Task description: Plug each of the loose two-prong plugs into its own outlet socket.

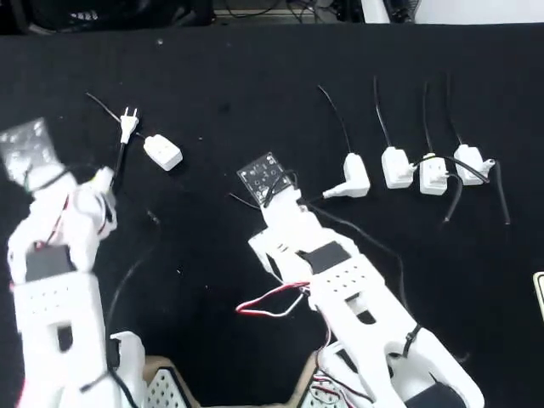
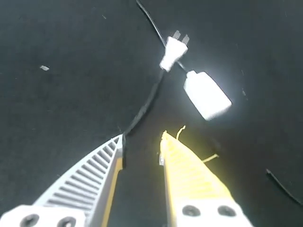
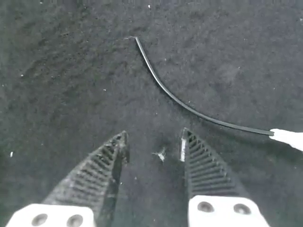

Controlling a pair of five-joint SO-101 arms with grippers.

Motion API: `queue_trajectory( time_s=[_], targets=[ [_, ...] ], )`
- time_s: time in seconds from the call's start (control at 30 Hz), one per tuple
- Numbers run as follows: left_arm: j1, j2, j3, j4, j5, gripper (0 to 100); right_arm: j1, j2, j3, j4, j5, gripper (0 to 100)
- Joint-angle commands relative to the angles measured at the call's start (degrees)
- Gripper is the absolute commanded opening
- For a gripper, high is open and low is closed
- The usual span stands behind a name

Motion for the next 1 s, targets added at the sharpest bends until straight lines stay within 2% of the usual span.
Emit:
queue_trajectory(
  time_s=[0.0, 0.07, 0.23, 0.5, 0.6, 0.97],
  targets=[
    [6.64, 18.73, -17.63, 4.04, -0.26, 14, -0.44, -1.71, -0.22, -1.41, -0.18, 15.9],
    [8.84, 27.43, -25.36, 6.59, 2.11, 15, -0.44, -1.71, -0.13, -1.41, -0.18, 15.9],
    [10.24, 46.24, -42.51, 13.45, 11.96, 29, -0.44, -1.71, -0.04, -1.41, -0.18, 15.9],
    [10.33, 72.70, -64.57, 15.30, 13.19, 27, -0.44, -1.71, -0.04, -1.41, -0.18, 15.9],
    [10.33, 80.53, -71.69, 15.38, 16.35, 27, -0.44, -1.71, -0.04, -1.41, -0.18, 15.9],
    [13.05, 97.85, -89.45, 19.08, 17.41, 27, -0.44, -1.71, -0.04, -1.41, -0.18, 15.9]
  ],
)
